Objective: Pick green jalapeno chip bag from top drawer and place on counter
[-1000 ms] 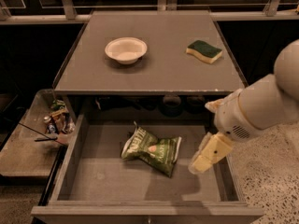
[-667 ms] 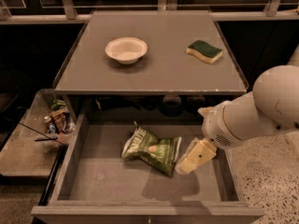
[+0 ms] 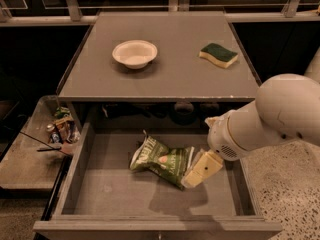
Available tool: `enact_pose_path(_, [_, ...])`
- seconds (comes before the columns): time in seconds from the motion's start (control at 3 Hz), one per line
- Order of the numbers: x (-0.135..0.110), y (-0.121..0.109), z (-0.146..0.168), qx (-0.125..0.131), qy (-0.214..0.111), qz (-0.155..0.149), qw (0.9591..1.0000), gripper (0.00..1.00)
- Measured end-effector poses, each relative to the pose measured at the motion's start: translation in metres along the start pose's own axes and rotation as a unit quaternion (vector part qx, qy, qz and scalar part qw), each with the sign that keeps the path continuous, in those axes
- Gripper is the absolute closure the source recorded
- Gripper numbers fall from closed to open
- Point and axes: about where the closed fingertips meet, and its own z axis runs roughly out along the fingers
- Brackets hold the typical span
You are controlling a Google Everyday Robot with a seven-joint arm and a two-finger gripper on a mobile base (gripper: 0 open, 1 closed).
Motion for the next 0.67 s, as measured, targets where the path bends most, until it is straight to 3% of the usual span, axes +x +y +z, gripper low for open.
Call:
enact_pose_path(0.33, [0.005, -0.007, 0.03, 0.006, 0.014, 0.003, 0.9999, 0.0])
enact_pose_path(0.67, [0.01, -0.012, 0.063, 0.008, 0.008, 0.004, 0.9999, 0.0])
